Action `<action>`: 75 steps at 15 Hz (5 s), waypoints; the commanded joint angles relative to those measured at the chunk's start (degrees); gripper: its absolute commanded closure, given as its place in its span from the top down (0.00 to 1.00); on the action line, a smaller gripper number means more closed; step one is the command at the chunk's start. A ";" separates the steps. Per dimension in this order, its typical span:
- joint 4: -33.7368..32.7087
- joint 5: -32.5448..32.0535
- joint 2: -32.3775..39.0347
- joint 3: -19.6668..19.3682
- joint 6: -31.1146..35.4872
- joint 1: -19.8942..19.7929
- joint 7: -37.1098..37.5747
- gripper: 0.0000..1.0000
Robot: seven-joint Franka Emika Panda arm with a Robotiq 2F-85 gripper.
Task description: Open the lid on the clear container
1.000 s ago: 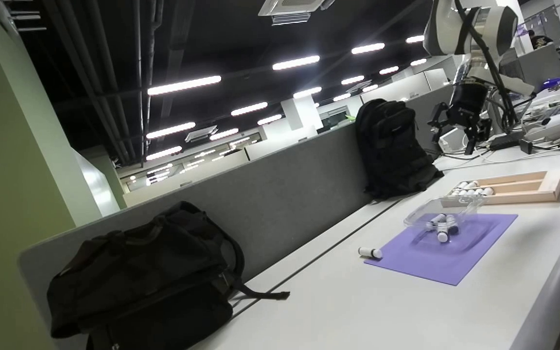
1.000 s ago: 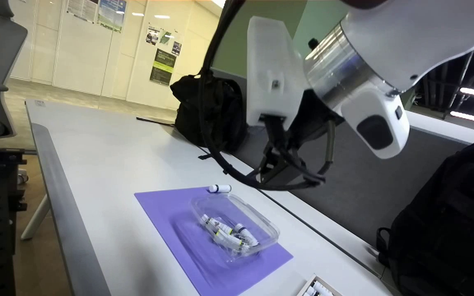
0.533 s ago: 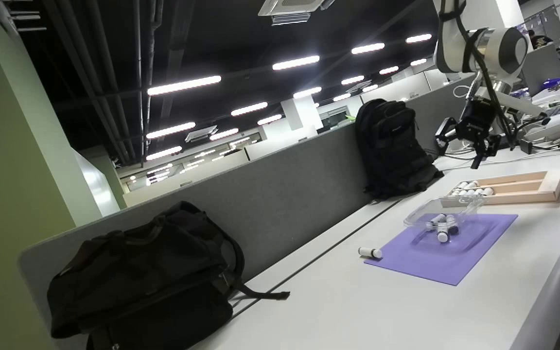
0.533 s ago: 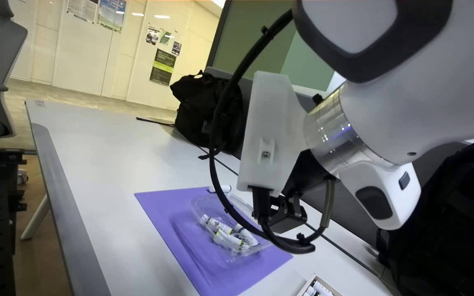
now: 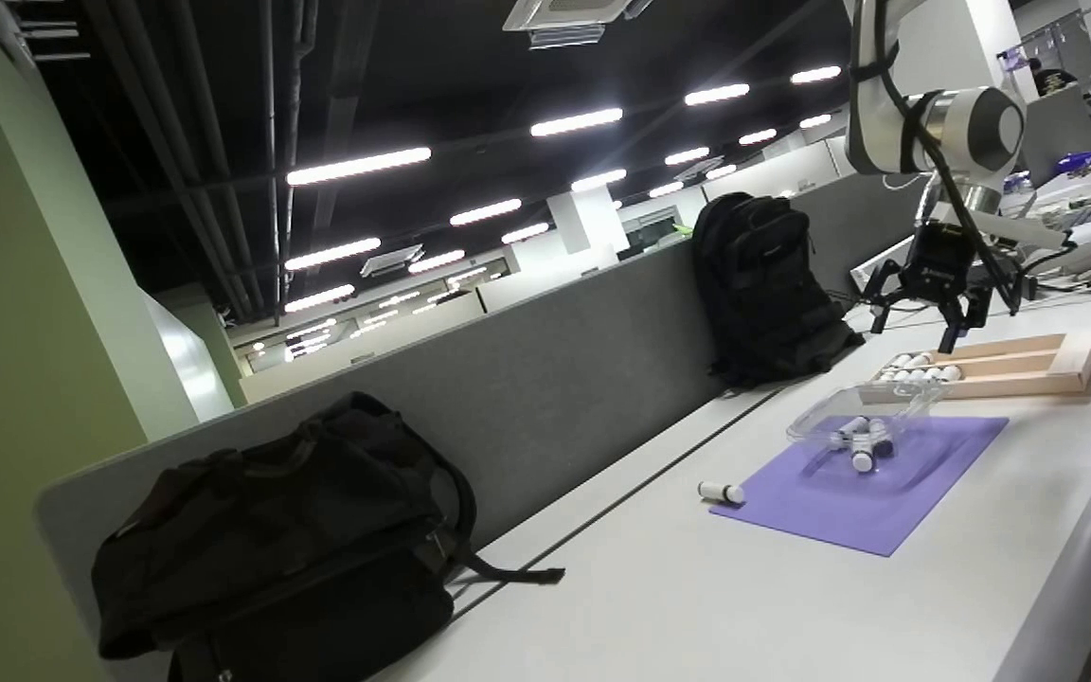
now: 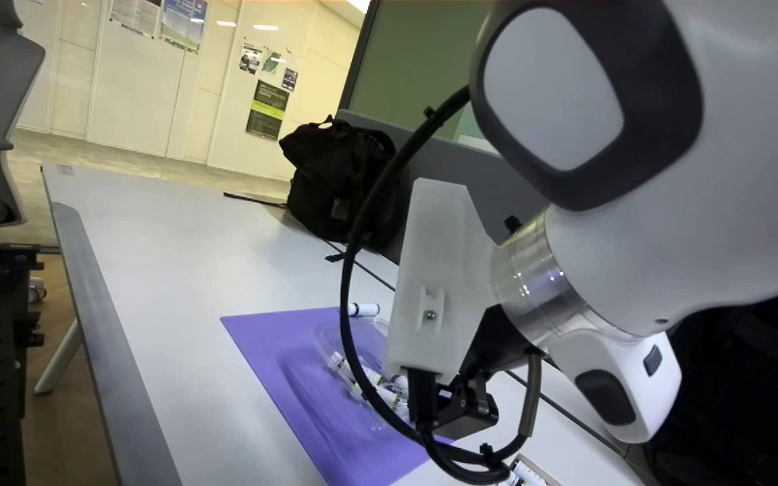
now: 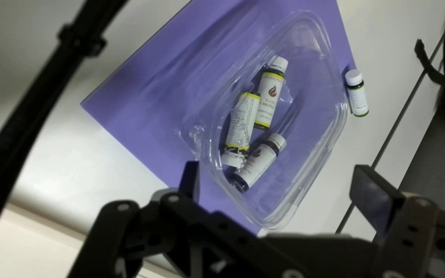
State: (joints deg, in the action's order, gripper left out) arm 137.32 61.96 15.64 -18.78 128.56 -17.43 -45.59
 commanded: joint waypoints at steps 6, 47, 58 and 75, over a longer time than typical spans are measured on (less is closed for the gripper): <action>-3.27 -0.81 4.23 1.84 0.43 -1.00 4.46 1.00; -5.26 -5.53 6.06 4.34 -1.37 -1.89 9.01 1.00; -5.62 -5.76 6.82 5.57 2.12 -1.67 11.03 1.00; -3.89 4.98 3.21 5.38 -5.99 -4.29 -3.52 1.00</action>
State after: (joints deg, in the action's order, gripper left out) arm 132.74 65.43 21.53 -12.72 125.26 -20.89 -47.11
